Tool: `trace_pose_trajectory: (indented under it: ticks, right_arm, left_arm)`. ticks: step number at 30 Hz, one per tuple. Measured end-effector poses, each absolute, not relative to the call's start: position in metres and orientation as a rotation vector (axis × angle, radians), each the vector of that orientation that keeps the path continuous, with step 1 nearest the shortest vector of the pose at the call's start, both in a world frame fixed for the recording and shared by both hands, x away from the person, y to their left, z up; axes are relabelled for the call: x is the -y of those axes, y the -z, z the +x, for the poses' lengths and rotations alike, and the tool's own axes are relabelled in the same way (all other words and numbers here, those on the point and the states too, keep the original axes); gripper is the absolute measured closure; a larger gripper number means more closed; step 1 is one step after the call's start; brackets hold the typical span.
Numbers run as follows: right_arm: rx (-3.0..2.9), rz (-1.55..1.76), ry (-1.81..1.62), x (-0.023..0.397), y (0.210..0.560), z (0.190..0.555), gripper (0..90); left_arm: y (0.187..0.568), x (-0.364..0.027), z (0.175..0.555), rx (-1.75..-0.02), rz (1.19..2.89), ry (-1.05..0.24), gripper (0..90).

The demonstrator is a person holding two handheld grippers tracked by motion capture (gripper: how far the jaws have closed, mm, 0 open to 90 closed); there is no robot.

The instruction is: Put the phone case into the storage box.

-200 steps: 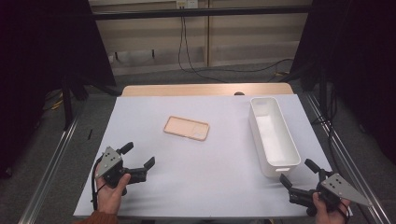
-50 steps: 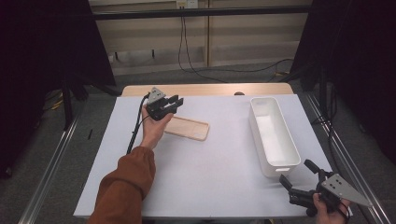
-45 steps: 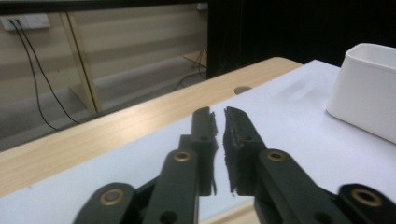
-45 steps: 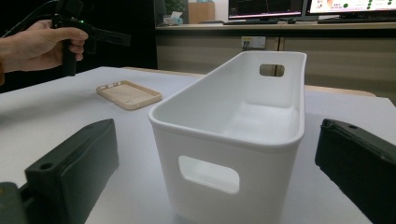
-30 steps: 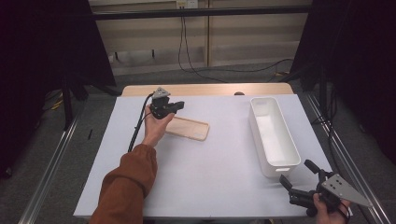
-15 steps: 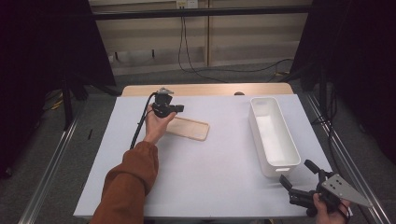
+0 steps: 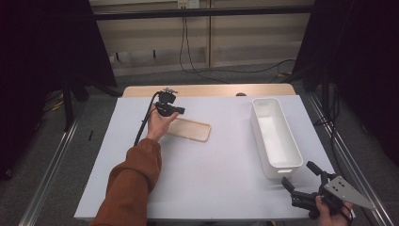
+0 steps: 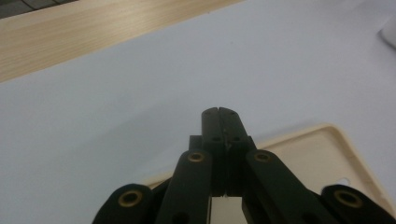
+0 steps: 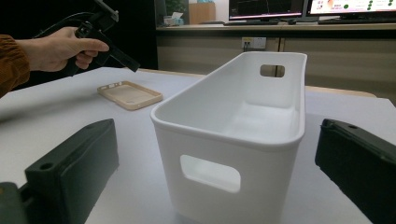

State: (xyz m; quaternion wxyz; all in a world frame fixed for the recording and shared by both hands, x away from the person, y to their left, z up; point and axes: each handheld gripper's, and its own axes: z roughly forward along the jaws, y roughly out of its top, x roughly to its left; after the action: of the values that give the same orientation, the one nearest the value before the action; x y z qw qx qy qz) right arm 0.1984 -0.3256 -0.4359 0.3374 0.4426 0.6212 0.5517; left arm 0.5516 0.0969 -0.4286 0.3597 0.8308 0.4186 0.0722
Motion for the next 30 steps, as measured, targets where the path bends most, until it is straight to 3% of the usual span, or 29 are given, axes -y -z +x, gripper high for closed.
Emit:
trace_pose_trajectory:
  ticks: [11,30]
  right_arm:
    - [-1.622,1.153,-1.439,0.325,0.436,0.198,0.0]
    - [-1.625,1.150,-1.438,0.325,0.436,0.197,0.0]
  left_arm:
    - [0.438,-0.092,0.559,-1.124,2.220,-0.227,90.0]
    - [0.447,-0.093,0.562,-1.145,2.259,-0.182,90.0]
